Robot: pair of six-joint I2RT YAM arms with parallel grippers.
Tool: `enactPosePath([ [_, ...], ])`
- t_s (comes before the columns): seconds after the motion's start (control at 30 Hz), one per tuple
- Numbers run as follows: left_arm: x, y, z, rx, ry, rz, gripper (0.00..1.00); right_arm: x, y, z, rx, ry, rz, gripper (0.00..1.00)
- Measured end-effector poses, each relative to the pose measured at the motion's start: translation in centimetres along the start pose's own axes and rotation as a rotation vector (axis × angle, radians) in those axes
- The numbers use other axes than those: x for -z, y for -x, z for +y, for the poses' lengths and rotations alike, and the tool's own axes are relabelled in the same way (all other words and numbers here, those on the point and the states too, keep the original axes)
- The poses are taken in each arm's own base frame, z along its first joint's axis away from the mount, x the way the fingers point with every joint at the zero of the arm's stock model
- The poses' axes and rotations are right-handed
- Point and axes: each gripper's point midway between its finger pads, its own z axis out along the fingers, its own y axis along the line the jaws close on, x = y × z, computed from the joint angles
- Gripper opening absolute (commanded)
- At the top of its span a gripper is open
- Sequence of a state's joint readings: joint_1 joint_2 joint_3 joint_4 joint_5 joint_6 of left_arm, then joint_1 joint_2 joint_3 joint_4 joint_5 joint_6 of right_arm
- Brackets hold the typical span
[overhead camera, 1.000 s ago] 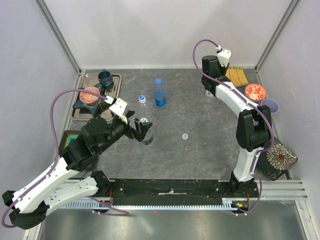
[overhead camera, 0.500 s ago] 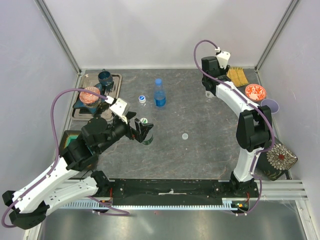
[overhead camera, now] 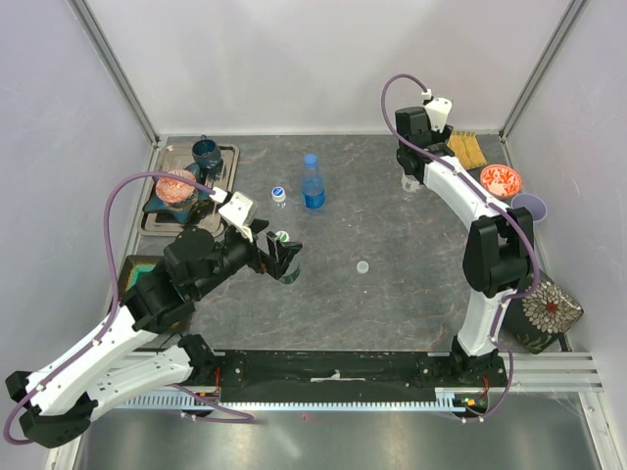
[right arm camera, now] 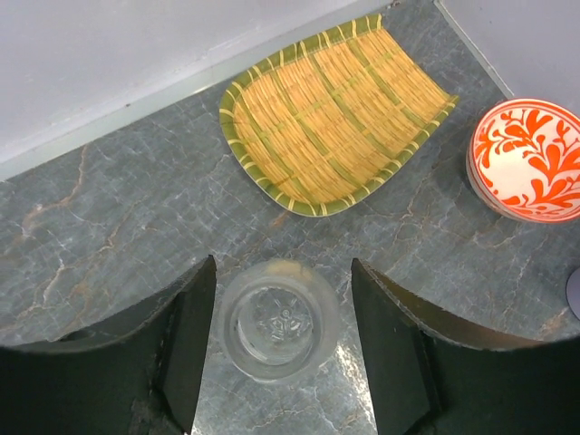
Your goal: Unscrew the bottle caps
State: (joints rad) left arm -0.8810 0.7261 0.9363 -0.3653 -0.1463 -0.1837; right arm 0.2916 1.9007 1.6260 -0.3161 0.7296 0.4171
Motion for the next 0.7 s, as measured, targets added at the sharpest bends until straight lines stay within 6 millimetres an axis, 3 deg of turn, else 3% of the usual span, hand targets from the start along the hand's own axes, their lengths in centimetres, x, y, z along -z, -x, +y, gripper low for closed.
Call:
enactPosePath([
  [0.2,0.0,0.0,0.0,0.000,0.000,0.000,1.00,0.3,1.2,0.4,-0.019,0.013,-0.017,0.69],
  [0.43,0.0,0.0,0.0,0.000,0.000,0.000,1.00,0.3,1.0,0.5,-0.015,0.024,-0.008,0.71],
  [0.57,0.0,0.0,0.0,0.000,0.000,0.000,1.00,0.7,1.2,0.8,-0.025,0.046,-0.004,0.81],
  [0.7,0.0,0.0,0.0,0.000,0.000,0.000,1.00,2.5,2.6,1.3,-0.042,0.090,-0.017,0.86],
])
